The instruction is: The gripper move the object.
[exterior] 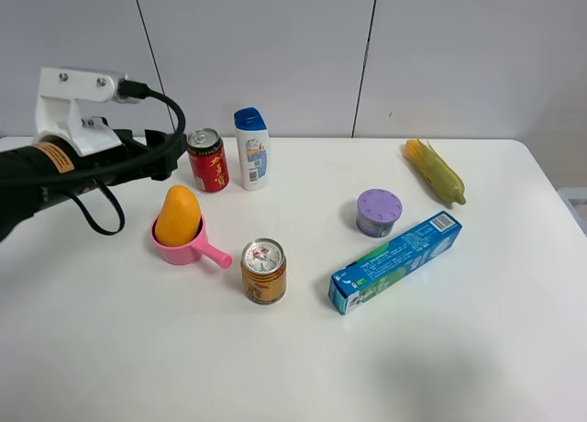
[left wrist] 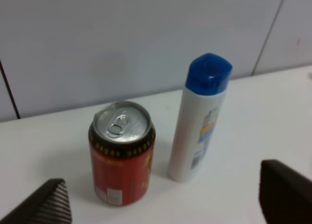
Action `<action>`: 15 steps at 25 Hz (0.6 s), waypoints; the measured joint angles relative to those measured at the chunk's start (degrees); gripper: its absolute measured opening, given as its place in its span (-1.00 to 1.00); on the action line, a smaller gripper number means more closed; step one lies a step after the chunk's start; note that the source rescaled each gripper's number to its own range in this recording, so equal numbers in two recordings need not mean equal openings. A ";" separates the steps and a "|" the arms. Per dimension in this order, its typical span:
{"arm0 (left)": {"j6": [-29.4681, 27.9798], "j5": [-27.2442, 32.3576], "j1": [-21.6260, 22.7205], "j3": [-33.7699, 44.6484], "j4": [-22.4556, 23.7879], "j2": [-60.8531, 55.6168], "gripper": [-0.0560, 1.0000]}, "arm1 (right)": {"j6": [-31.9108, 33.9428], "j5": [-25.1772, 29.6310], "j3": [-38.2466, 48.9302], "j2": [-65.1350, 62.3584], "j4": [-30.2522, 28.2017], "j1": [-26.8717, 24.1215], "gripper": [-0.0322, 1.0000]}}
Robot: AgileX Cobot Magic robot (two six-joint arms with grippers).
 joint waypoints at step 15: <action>7.82 51.85 5.79 -27.82 4.09 -7.01 -0.09 | 0.00 0.00 0.00 0.00 0.00 0.00 1.00</action>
